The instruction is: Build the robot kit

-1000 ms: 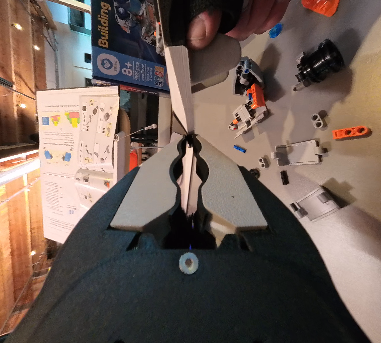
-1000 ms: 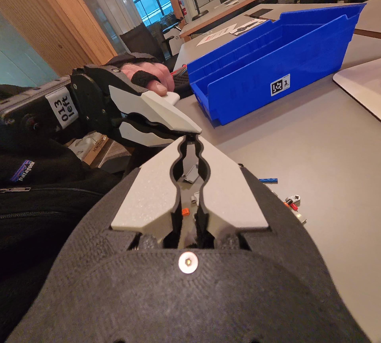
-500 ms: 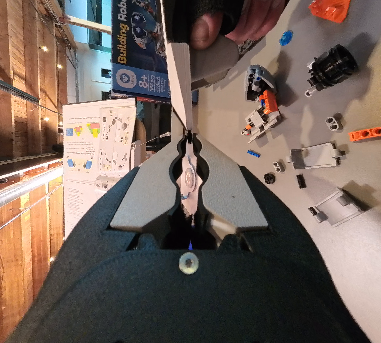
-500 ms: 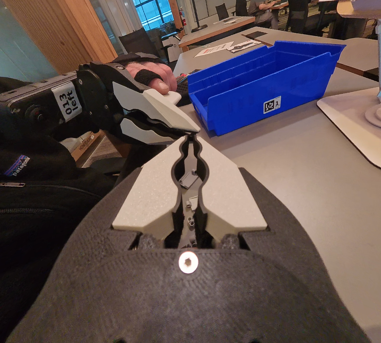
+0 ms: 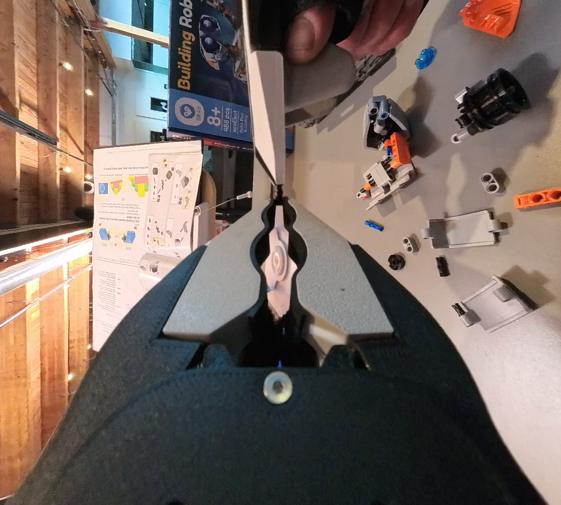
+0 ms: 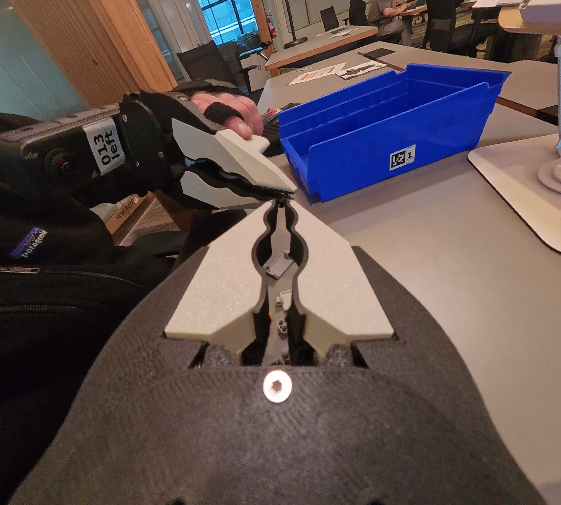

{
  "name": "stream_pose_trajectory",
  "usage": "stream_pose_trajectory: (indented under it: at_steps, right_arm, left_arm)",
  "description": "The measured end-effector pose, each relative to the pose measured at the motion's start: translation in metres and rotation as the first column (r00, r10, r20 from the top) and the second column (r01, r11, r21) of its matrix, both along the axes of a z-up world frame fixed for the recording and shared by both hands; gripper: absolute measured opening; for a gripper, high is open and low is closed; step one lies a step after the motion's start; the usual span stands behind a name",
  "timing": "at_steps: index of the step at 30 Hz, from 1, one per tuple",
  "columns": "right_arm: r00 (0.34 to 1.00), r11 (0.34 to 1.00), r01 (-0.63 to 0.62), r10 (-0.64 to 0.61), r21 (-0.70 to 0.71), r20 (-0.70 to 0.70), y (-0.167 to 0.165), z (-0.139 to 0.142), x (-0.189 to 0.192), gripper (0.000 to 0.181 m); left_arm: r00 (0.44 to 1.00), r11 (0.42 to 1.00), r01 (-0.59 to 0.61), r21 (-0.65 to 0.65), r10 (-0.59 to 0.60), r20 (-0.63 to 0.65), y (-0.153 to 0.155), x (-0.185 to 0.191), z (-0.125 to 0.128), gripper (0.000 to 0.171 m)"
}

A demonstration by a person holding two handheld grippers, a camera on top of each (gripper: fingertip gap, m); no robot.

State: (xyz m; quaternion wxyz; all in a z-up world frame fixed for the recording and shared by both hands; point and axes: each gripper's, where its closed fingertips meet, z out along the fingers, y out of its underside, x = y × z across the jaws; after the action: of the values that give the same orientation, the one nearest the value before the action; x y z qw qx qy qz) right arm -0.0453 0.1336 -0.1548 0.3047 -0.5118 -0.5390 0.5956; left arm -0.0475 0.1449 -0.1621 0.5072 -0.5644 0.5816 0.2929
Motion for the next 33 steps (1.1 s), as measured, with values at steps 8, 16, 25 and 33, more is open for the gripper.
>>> stream_pose_trajectory:
  at_steps: [8,16,25,33]
  right_arm:
    - [0.998,0.998,0.055,-0.055,0.024,-0.007,0.004,0.001,-0.003,0.006]
    - [0.999,0.996,0.052,-0.052,0.073,-0.005,0.004,0.001,0.000,0.002]
    - [0.998,0.994,0.060,-0.061,0.090,0.010,0.009,-0.001,0.002,0.002]
    - [0.999,0.994,0.035,-0.039,0.102,0.035,0.002,-0.009,-0.002,0.002]
  left_arm:
    - [1.000,1.000,-0.020,0.017,0.020,-0.009,0.002,0.005,0.002,0.001]
    - [1.000,1.000,-0.017,-0.015,0.017,-0.023,0.003,0.007,0.002,0.002]
    - [0.934,0.830,-0.091,-0.551,0.263,0.242,-0.043,-0.018,-0.031,0.023]
    - [0.851,0.732,-0.083,-0.676,0.404,0.334,-0.083,-0.024,-0.093,0.027]
